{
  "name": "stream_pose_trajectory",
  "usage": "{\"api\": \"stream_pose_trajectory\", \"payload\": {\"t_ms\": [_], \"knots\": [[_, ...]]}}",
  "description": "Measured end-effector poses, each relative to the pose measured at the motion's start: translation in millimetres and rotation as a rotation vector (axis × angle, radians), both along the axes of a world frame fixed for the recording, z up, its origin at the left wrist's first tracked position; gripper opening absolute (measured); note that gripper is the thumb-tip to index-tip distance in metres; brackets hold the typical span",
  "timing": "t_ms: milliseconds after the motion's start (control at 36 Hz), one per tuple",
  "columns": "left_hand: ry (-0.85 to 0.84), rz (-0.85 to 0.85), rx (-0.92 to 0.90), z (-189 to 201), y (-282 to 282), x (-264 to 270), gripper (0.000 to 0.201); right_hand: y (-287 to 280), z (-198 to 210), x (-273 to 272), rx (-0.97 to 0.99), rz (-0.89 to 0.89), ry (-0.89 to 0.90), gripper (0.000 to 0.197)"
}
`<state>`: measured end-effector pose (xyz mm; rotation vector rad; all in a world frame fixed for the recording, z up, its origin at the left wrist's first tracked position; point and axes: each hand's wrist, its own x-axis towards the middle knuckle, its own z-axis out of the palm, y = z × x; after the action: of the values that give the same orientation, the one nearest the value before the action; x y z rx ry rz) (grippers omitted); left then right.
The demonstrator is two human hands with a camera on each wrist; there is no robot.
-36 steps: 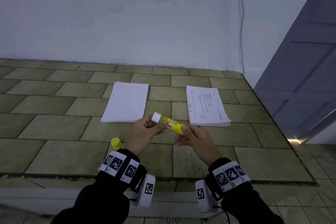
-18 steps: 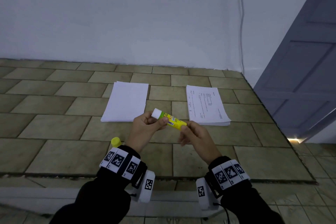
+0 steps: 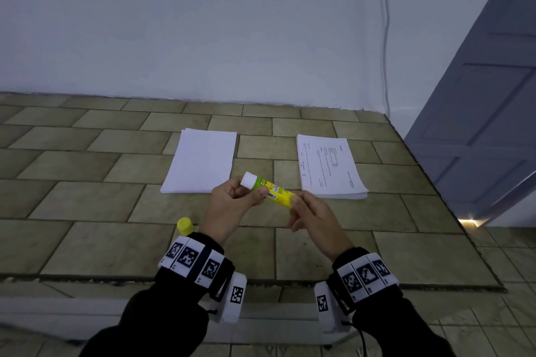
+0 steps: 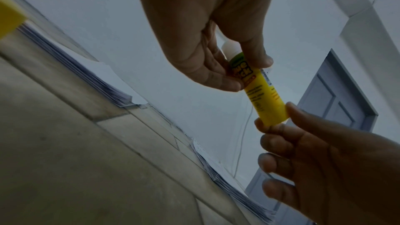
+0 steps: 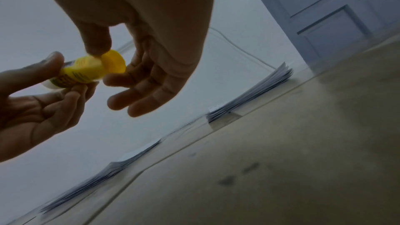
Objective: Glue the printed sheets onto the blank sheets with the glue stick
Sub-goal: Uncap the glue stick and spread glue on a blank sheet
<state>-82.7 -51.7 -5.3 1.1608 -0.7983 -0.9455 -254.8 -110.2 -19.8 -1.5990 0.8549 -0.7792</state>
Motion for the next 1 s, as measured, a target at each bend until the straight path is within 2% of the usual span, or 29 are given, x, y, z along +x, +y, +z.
{"api": "stream_pose_trajectory", "payload": {"t_ms": [56,139,194,306,444,528,583,694,750,778,861,944,1000], "knots": [[-0.011,-0.032,0.003,0.3,-0.4,-2.1,0.014,0.8,3.4,2.6,0.097,0.002,-0.003,0.042],[-0.027,-0.040,0.015,0.2,-1.5,-3.5,0.016,1.2,4.6,3.8,0.194,0.016,-0.006,0.049],[-0.025,-0.015,0.015,-0.9,-2.1,-3.0,0.018,1.9,4.8,2.5,0.172,0.016,0.018,0.045],[-0.002,0.029,0.008,-1.3,-4.1,-0.8,0.014,-0.7,1.7,0.2,-0.008,0.009,0.033,0.011],[0.003,0.008,0.014,-0.8,-3.8,0.3,0.013,-2.4,1.0,-0.7,-0.040,0.027,0.017,0.009],[0.009,-0.017,0.015,-0.4,-4.5,-0.2,0.014,-1.0,6.0,1.9,0.036,0.025,0.004,0.036],[-0.013,-0.038,0.012,-0.2,-5.0,-0.8,0.016,-0.1,9.6,3.7,0.117,0.033,-0.022,0.045],[-0.025,-0.007,0.002,-1.4,-5.7,1.9,0.031,0.3,10.6,4.3,0.143,0.049,0.005,0.039],[-0.004,0.036,-0.005,-2.1,-6.7,5.2,0.035,-2.2,8.3,3.2,0.069,0.041,0.037,0.022],[0.007,0.050,-0.008,-2.4,-7.3,6.5,0.033,-3.8,7.6,2.1,0.032,0.039,0.042,0.013],[0.026,0.052,-0.002,-2.8,-6.7,7.0,0.021,-7.6,4.4,-0.6,-0.017,0.040,0.041,0.014],[0.037,0.035,0.019,-2.9,-5.7,4.9,0.013,-7.7,6.0,-1.7,-0.014,0.064,0.034,0.004],[0.047,0.020,0.025,-1.8,-5.0,2.6,0.012,-6.5,8.3,-0.7,0.023,0.069,0.026,0.014]]}}
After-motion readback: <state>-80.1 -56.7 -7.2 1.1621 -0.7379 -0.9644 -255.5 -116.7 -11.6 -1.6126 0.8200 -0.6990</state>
